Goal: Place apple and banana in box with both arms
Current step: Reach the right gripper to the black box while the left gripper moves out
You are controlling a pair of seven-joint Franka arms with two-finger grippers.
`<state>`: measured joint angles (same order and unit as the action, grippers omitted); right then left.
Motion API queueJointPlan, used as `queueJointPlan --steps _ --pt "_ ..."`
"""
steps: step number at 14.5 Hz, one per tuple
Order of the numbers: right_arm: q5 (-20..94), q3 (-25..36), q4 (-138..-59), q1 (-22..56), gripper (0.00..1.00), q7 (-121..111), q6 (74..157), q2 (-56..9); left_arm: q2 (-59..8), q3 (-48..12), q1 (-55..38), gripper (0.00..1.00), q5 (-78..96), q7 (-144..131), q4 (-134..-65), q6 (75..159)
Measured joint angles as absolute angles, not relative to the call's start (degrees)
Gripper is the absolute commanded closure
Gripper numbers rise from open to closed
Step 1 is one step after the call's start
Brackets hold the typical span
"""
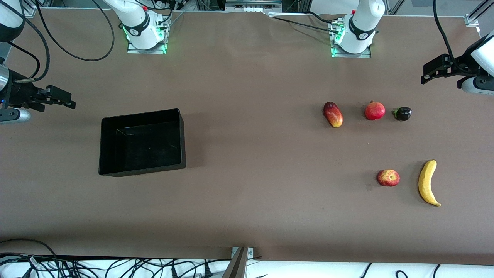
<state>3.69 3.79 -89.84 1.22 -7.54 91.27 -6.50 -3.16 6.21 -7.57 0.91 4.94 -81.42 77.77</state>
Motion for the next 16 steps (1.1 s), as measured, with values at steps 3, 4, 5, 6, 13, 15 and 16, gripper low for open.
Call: queueJointPlan --steps 3,4,5,6,13,15,16 --pt "3.69 3.79 -89.84 1.22 0.0 -7.42 91.27 -6.5 -3.16 6.21 -7.57 0.0 0.91 4.94 -81.42 77.77" --pt "3.69 3.79 -89.84 1.22 0.0 -7.42 91.27 -6.5 -3.16 6.21 -7.57 0.0 0.91 4.94 -81.42 77.77" --pt "3.69 3.79 -89.84 1.22 0.0 -7.42 91.27 -6.52 -3.16 6.21 -7.57 0.0 0.91 4.94 -81.42 77.77" --pt "3.69 3.8 -89.84 1.22 0.0 -7.42 91.27 -6.6 -3.16 6.21 -7.57 0.0 0.91 4.94 -81.42 77.77" --pt "-0.05 3.95 -94.36 1.12 0.0 -7.51 102.25 -15.55 -4.19 6.22 -7.41 0.0 0.9 4.94 -81.49 80.52" --pt "-0.26 4.16 -95.92 0.87 0.0 -7.89 108.49 -20.54 -6.9 6.3 -6.77 0.0 0.9 4.94 -81.7 84.54" --pt "-0.26 4.31 -96.41 0.69 0.0 -7.94 111.22 -22.97 -8.87 6.32 -6.31 0.0 0.9 4.94 -81.88 88.01"
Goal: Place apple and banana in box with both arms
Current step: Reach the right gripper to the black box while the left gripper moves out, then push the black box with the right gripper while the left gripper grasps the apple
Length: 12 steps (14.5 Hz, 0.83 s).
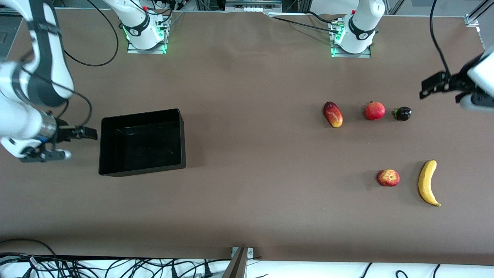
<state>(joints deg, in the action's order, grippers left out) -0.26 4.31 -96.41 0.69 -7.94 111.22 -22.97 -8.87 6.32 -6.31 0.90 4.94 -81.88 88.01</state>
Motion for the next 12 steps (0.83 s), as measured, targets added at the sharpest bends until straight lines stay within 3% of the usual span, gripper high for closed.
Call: queueJointPlan --steps 5,7,8,10,12 --pt "-0.25 4.49 -102.39 -0.74 0.04 -8.26 122.91 -27.58 -19.54 6.33 -3.85 0.0 0.91 4.94 -82.66 104.1" --pt "-0.21 4.54 -106.33 -0.97 0.3 -8.26 126.83 -27.53 -24.51 6.23 -3.28 0.0 0.91 4.94 -83.06 110.68" --pt "-0.15 4.54 -107.83 -1.09 0.5 -8.26 127.84 -27.52 -27.68 6.16 -3.06 0.0 0.91 4.94 -83.27 114.66" --pt "0.08 4.54 -109.34 -1.25 1.0 -8.26 128.35 -27.44 -33.79 6.13 -2.87 0.0 0.91 4.94 -83.58 121.49" --pt "0.37 4.54 -109.71 -1.29 1.0 -8.26 128.38 -27.41 -39.36 6.12 -2.59 0.0 0.91 4.94 -83.66 127.6"
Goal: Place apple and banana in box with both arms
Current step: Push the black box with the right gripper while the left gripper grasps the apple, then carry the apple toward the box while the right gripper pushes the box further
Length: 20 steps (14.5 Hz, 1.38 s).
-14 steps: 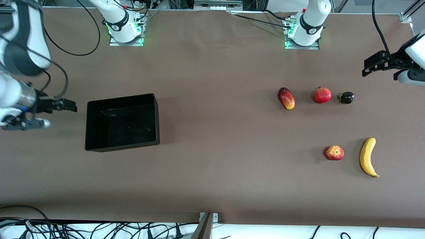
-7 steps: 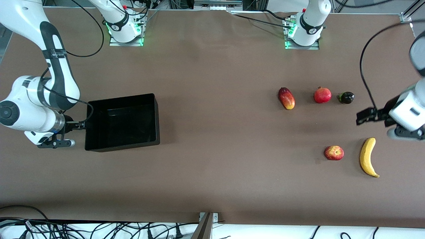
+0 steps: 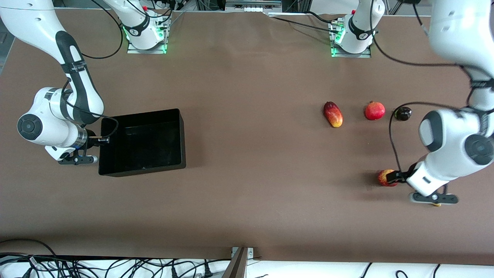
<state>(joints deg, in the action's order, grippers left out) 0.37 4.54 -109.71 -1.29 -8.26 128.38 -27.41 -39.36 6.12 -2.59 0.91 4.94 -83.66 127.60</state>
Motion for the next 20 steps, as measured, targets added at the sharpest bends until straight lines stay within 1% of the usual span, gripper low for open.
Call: queueJointPlan --steps 2,6,10,12,14,17,18,19,20 --pt "0.67 4.53 -109.71 -1.3 1.0 -8.25 128.38 -27.31 -42.39 6.1 -2.05 0.0 0.91 4.95 -83.69 130.69" --pt "2.06 3.22 -108.85 -1.28 1.0 -8.74 127.87 -26.22 -43.07 6.11 -1.06 0.0 0.91 5.39 -84.19 131.48" --pt "6.82 -0.58 -101.58 0.74 1.0 -6.93 120.96 -25.6 -43.07 6.08 -0.26 0.0 0.9 5.83 -86.94 132.86" --pt "7.62 -1.02 -98.43 4.67 1.0 -2.31 118.17 -25.59 -43.06 5.88 -0.22 0.0 0.9 5.83 -87.99 133.31" --pt "7.83 -1.26 -97.81 10.0 1.0 4.13 117.73 -25.62 -43.06 5.62 -0.24 0.0 1.02 5.83 -89.0 134.62" --pt "8.83 -1.47 -97.82 18.91 1.0 13.9 118.43 -26.84 -43.11 5.5 -0.25 0.0 2.18 5.83 -92.89 141.05" --pt "9.71 -1.49 -97.61 21.66 1.0 16.45 119.45 -27.64 -43.2 5.48 -0.24 0.06 2.27 5.83 -94.23 142.71" --pt "10.49 -1.51 -97.08 24.2 1.0 18.89 120.36 -28.65 -43.29 5.45 -0.24 0.31 2.3 5.83 -95.13 143.71" --pt "10.92 -1.53 -96.18 26.65 1.0 21.35 120.94 -29.85 -43.3 5.42 -0.24 0.61 2.3 5.83 -95.63 144.1"
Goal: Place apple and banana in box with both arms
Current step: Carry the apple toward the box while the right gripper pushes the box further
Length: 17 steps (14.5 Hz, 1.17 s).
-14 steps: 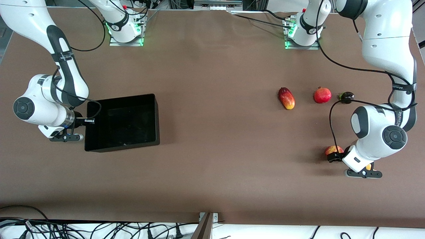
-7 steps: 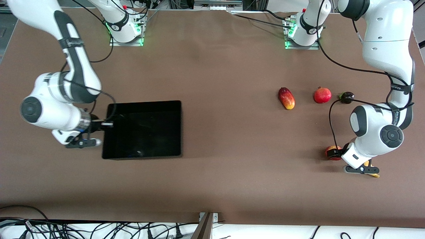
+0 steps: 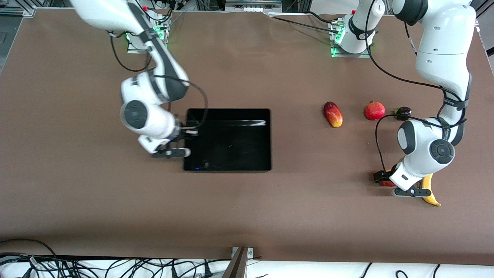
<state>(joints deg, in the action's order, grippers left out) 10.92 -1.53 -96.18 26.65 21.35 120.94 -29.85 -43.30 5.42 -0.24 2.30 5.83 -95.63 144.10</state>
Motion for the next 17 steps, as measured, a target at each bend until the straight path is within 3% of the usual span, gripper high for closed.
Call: queueJointPlan --steps 1,7,10,11,12,13,17 --pt "10.98 -1.53 -94.88 29.07 1.0 23.83 121.25 -31.26 -43.3 5.39 -0.24 0.97 2.3 5.83 -95.88 144.12" --pt "11.01 -1.48 -86.85 39.14 1.0 34.64 126.96 -38.9 -42.29 4.62 -0.34 1.0 2.31 5.82 -95.95 143.01" --pt "11.01 -1.45 -86.22 41.72 1.0 38.01 130.88 -41.02 -35.22 3.86 -1.65 1.0 2.4 4.79 -95.08 129.08" --pt "11.01 -1.44 -86.19 42.28 0.96 38.38 131.54 -41.54 -31.42 3.63 -2.64 1.0 2.49 3.29 -94.82 123.35" --pt "11.01 -1.43 -86.17 42.54 0.46 38.44 131.78 -41.84 -27.74 3.24 -3.79 1.0 2.56 0.76 -94.79 118.57" --pt "11.01 -1.37 -86.17 42.59 0.02 38.45 131.81 -41.94 -24.62 2.32 -4.99 1.0 2.62 -2.66 -94.88 114.64" --pt "11.01 -0.44 -84.78 42.46 0.0 38.45 132.16 -41.67 -21.6 -3.64 -10.68 1.0 2.65 -18.96 -96.45 111.16"
